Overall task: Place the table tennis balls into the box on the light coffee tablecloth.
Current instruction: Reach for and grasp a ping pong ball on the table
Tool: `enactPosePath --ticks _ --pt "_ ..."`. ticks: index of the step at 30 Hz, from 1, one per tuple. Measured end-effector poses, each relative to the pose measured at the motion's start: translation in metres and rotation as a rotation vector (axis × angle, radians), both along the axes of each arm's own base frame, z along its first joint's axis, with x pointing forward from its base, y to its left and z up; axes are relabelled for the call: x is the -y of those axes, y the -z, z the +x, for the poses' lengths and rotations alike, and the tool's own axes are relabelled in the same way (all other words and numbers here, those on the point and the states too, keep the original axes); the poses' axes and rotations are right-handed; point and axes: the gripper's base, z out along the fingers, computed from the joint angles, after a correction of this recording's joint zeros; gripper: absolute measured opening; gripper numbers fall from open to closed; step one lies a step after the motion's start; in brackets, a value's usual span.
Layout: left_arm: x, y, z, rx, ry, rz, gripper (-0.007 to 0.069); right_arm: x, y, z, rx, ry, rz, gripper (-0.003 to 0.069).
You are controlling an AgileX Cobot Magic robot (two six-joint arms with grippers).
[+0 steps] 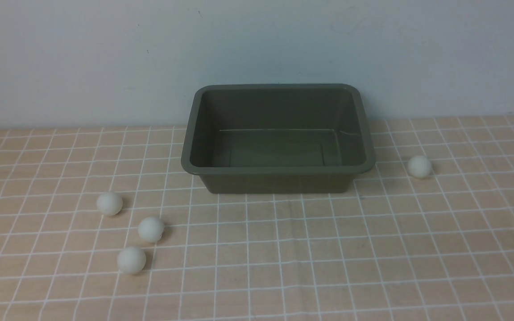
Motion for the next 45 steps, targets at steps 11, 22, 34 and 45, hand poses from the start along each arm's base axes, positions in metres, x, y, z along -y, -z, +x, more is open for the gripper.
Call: enactPosePath --ticks 11,22,34,45 --pt "-0.022 -0.034 0.008 0.041 -0.331 -0.202 -0.0069 0.002 -0.019 -0.005 0.089 0.037 -0.031 -0.0019" --pt "-0.023 -0.153 -0.003 0.515 -0.292 0.038 -0.0069 0.007 -0.095 0.011 0.168 0.085 -0.109 -0.0019" --pt "-0.006 -0.198 0.085 0.308 0.068 0.335 -0.0069 -0.006 -0.105 0.098 -0.335 -0.297 -0.402 -0.0017" --pt "-0.016 -0.148 0.144 0.019 0.184 0.583 -0.0069 0.047 -0.046 0.150 -0.891 0.150 -0.574 -0.0016"
